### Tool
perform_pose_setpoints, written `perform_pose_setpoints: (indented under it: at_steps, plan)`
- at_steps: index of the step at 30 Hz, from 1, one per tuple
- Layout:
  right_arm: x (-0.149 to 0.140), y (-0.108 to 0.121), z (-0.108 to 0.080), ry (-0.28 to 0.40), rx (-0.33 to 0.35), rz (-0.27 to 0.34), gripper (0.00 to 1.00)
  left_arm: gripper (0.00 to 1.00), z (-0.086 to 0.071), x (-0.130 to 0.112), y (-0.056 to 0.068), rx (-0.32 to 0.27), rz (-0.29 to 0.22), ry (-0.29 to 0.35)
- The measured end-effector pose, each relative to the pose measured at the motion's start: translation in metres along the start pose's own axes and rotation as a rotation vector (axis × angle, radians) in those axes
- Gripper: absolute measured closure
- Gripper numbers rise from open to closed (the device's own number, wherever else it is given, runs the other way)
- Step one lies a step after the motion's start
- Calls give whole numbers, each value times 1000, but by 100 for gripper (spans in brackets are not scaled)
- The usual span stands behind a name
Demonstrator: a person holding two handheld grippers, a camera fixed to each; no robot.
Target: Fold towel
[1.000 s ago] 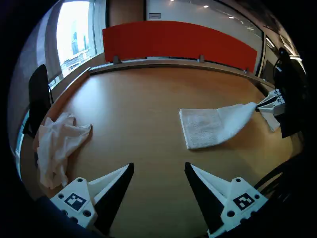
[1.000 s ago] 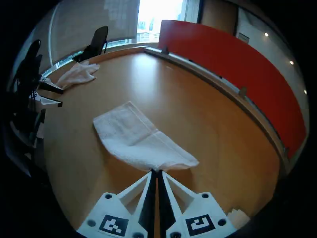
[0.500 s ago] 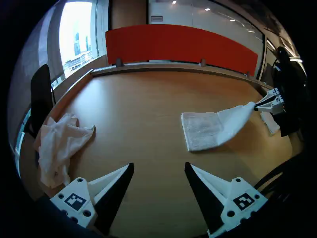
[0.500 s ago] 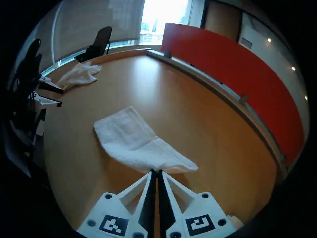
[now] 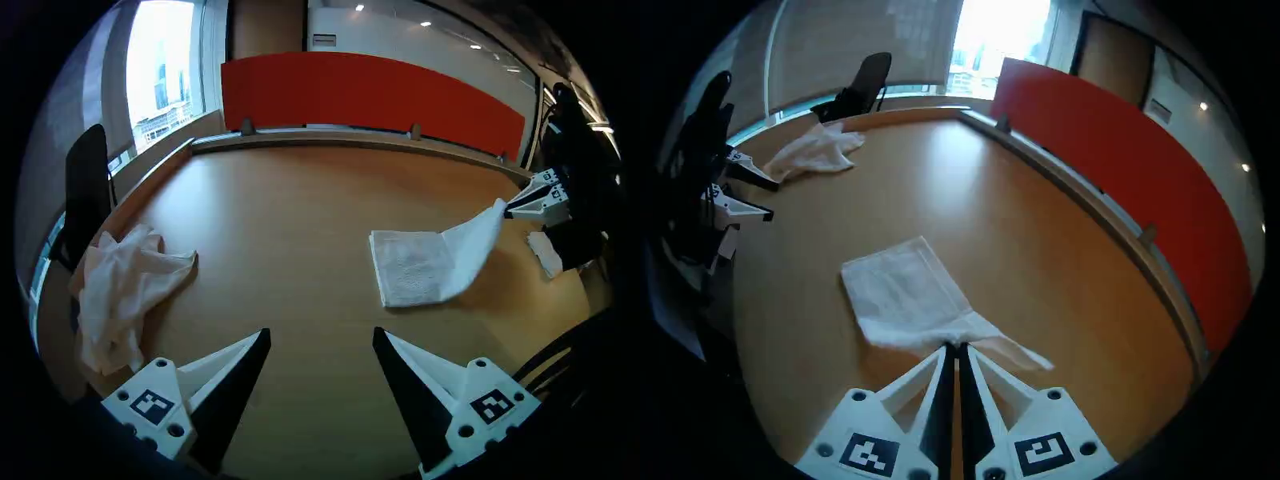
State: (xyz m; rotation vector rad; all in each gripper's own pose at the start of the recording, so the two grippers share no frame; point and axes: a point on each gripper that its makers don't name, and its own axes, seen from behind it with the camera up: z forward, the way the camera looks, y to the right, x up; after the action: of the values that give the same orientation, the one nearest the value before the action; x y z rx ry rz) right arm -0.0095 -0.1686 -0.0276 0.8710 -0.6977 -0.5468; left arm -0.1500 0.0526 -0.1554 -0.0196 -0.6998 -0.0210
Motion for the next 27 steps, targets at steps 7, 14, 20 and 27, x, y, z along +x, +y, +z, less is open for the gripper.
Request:
perform_pose_setpoints:
  at_steps: [7,14,20,27]
  plan:
    - [19,-12,13,6,41,-43,97,5,-1,-2,1,1,-11,1]
    - [28,-20,21,2,67,-69,97,5,-1,-5,0,1,-15,2]
    - [36,-28,31,-8,99,-92,97,5,-1,-11,-1,0,-15,-1]
    - [44,-52,54,-25,163,-114,97,5,-3,-21,0,-1,-21,-14]
